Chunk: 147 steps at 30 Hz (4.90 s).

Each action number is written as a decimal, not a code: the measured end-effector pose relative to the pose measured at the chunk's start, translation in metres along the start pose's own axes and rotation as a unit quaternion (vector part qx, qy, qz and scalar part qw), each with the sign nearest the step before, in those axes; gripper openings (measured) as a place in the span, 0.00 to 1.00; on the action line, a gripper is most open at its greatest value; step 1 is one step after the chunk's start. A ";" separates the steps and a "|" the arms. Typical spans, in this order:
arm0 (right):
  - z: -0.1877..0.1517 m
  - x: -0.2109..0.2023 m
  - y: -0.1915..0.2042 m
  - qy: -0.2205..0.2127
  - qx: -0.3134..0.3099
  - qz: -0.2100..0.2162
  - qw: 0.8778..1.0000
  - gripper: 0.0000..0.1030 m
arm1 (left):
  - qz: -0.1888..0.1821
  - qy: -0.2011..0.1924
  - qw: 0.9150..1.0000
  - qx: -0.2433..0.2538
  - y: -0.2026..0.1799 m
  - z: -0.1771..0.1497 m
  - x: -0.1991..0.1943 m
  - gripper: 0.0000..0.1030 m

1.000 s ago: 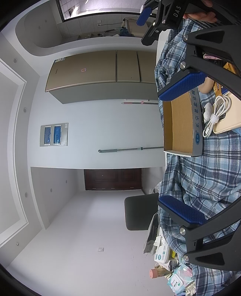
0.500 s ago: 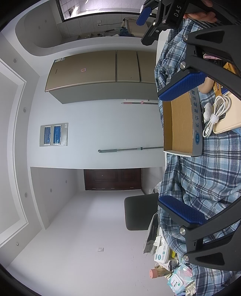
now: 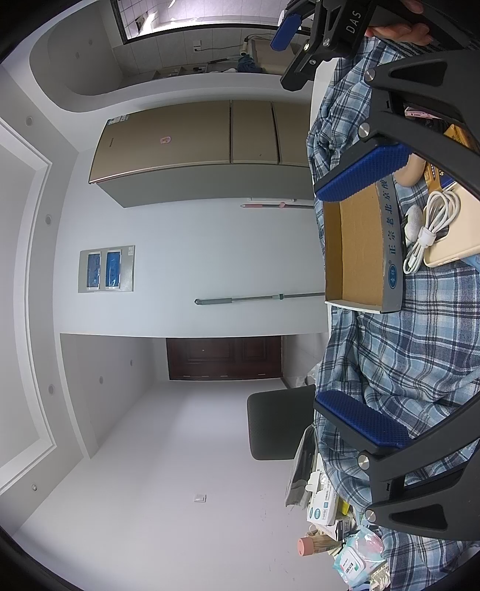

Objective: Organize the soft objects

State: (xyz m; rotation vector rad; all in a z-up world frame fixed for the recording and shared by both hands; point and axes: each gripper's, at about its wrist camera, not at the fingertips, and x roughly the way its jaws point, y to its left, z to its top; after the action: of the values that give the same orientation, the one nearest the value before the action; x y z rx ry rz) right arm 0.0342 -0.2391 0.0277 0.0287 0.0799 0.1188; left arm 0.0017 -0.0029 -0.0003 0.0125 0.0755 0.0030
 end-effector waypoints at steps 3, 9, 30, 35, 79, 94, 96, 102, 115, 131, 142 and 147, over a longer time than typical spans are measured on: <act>0.000 0.000 0.000 0.000 0.000 0.000 1.000 1.00 | 0.000 0.000 1.000 0.000 0.001 0.000 0.000 1.00; 0.000 0.000 0.000 0.000 0.000 0.000 1.000 1.00 | 0.000 0.000 1.000 0.000 0.001 0.000 0.000 1.00; 0.002 0.000 0.001 0.001 -0.005 -0.001 1.000 1.00 | 0.000 0.002 1.000 0.001 0.000 -0.001 0.001 1.00; 0.003 0.000 0.002 0.001 -0.009 0.000 1.000 1.00 | 0.000 0.003 1.000 0.001 -0.001 -0.001 0.001 1.00; 0.003 -0.001 -0.001 0.239 -0.008 0.054 0.970 0.94 | -0.042 0.215 0.976 -0.013 -0.002 0.012 -0.013 0.96; -0.029 0.012 -0.018 0.282 0.017 0.033 0.959 0.93 | -0.048 0.378 0.921 0.076 -0.063 -0.051 0.023 0.96; -0.031 0.012 -0.019 0.286 0.020 0.033 0.958 0.94 | -0.051 0.397 0.913 0.079 -0.068 -0.058 0.028 0.93; -0.034 0.015 -0.028 0.293 0.044 0.033 0.954 0.94 | -0.058 0.444 0.889 0.096 -0.079 -0.080 0.044 0.87; -0.040 0.019 -0.027 0.305 0.044 0.034 0.951 0.94 | -0.078 0.458 0.885 0.030 -0.050 -0.079 0.033 0.73; -0.043 0.022 -0.026 0.311 0.040 0.033 0.949 0.94 | -0.049 0.455 0.889 0.033 -0.038 -0.073 0.017 0.88; -0.044 0.021 -0.026 0.312 0.045 0.040 0.948 0.94 | -0.027 0.441 0.895 0.057 -0.050 -0.060 0.053 0.88; -0.045 0.021 -0.028 0.312 0.050 0.041 0.948 0.93 | -0.026 0.456 0.888 0.052 -0.054 -0.068 0.071 0.88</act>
State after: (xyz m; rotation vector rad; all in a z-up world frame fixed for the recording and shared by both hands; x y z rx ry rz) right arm 0.0549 -0.2629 -0.0192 0.0950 0.7187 0.2038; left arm 0.0677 -0.0553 -0.0742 0.1177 1.0248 -0.0498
